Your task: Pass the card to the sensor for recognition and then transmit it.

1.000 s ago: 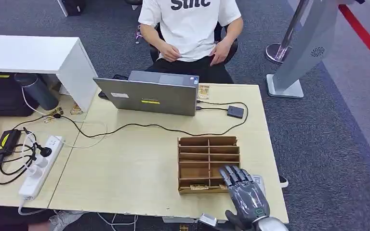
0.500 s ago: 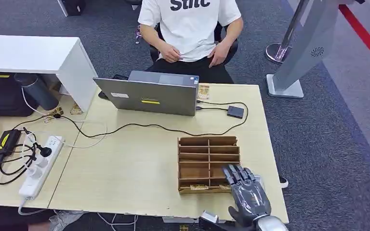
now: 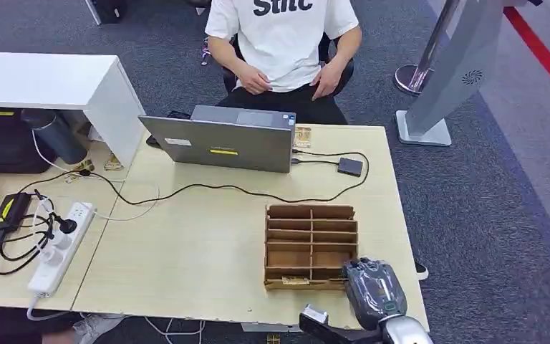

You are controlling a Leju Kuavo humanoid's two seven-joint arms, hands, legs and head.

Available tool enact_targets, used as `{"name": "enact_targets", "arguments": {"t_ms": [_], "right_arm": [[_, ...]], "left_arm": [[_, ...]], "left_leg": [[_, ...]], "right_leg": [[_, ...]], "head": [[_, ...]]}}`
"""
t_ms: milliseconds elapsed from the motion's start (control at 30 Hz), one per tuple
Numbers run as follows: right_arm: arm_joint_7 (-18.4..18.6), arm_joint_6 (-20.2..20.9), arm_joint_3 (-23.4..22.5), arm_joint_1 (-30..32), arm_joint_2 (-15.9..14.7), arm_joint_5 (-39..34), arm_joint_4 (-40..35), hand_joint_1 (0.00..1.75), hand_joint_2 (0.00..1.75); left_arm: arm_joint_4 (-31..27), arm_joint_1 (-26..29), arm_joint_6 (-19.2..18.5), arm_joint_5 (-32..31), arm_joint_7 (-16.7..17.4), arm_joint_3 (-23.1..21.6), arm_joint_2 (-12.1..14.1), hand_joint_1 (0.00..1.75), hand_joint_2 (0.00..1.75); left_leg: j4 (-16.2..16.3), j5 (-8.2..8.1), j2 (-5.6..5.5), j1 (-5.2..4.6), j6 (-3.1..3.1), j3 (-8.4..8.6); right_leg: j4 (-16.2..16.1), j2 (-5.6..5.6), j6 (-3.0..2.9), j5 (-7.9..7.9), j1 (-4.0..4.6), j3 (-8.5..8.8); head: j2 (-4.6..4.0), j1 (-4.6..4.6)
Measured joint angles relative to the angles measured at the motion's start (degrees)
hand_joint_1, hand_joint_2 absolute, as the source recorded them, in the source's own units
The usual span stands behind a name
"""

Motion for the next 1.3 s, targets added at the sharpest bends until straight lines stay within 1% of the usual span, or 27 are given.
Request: {"name": "enact_targets", "arguments": {"t_ms": [33,67,233,300,333,500,633,833,900,1033,1167,1300], "right_arm": [[-0.3,0.02,-0.09,0.05,0.11,0.09,0.0,1.52,1.75],[-0.46,0.07,-0.16,0.07,0.2,0.2,0.0,1.48,1.75],[-0.7,1.07,-0.68,0.09,0.74,0.35,-0.42,1.5,1.75],[-0.87,1.25,-0.77,0.11,0.94,0.35,-0.55,1.71,1.75],[-1.07,1.25,-0.77,0.11,1.0,0.35,-0.59,1.73,1.75],[-1.18,-0.35,-1.03,0.18,1.77,0.57,-1.16,1.75,1.75],[-1.22,-0.92,-1.14,0.23,2.23,0.74,-1.57,1.73,1.75],[-3.12,-6.55,-3.23,0.93,4.28,2.62,-4.45,1.75,1.75],[-3.58,-7.65,-4.09,1.02,5.16,2.75,-5.7,1.75,1.75],[-4.79,-7.93,-5.14,1.18,6.51,2.97,-6.93,1.75,1.75],[-7.54,-8.88,-5.42,1.1,8.07,2.14,-6.91,1.75,1.75],[-8.3,-9.03,-5.79,0.65,9.35,1.57,-6.89,1.75,1.75]], "left_arm": [[0.0,0.01,0.04,0.0,0.0,0.0,0.0,0.0,1.75],[0.0,0.01,0.07,0.02,0.0,0.0,0.0,0.0,1.75],[0.0,0.0,0.07,0.0,0.02,0.0,0.0,0.0,1.75],[0.0,0.0,0.07,0.0,0.02,0.0,0.0,0.0,1.75],[0.0,0.0,0.07,0.0,0.02,0.0,0.0,0.0,1.75],[0.0,-0.01,0.09,0.0,0.07,0.0,0.0,0.0,1.75],[0.0,0.0,0.09,0.0,0.07,0.0,-0.04,0.0,1.75],[0.0,0.01,0.09,-0.07,0.42,0.0,-0.57,0.0,1.75],[0.0,0.01,0.09,-0.07,0.42,0.0,-0.83,0.0,1.75],[0.0,0.01,0.07,-0.13,0.42,0.0,-1.11,0.0,1.75],[0.0,0.0,-0.13,-0.68,0.61,0.0,-1.31,0.0,1.75],[0.0,0.0,-0.2,-0.83,0.68,0.0,-1.38,0.0,1.75]], "left_leg": [[0.0,0.0,0.0,0.0,0.0,0.0],[0.0,0.0,0.0,0.0,0.0,0.0],[0.0,0.0,0.01,0.0,0.0,0.01],[0.0,0.0,0.01,0.0,0.0,0.01],[0.0,0.0,0.01,0.0,0.0,0.01],[0.0,0.0,0.01,0.0,0.0,0.01],[0.0,0.0,0.01,0.0,0.0,0.0],[0.0,0.0,0.01,0.0,0.0,0.0],[0.0,0.0,0.01,0.0,0.0,0.0],[0.0,0.0,0.01,0.0,0.0,0.01],[0.0,0.0,0.01,0.0,0.0,0.0],[0.0,0.0,0.0,0.01,0.0,0.0]], "right_leg": [[0.0,0.0,0.0,0.0,0.0,0.0],[0.0,0.0,0.0,0.0,0.0,0.0],[0.0,0.0,0.0,0.0,0.0,0.0],[0.0,0.0,0.0,0.0,0.0,0.0],[0.0,0.0,0.0,0.0,0.0,0.0],[0.0,0.01,0.0,0.0,0.0,0.0],[0.0,0.0,0.0,0.0,0.0,-0.01],[0.0,0.0,0.0,0.0,0.0,-0.01],[0.0,0.0,0.0,0.0,0.0,0.0],[0.0,0.0,0.0,0.0,0.0,0.0],[0.0,0.0,0.0,0.0,0.0,0.0],[0.01,0.0,0.0,0.0,0.0,0.0]], "head": [[0.0,0.0],[0.0,-0.02],[0.0,0.0],[0.0,-0.02],[0.0,-0.02],[0.0,-0.02],[0.0,0.0],[0.0,-0.02],[0.0,0.0],[0.0,-0.02],[0.0,-0.02],[0.0,-0.02]]}}
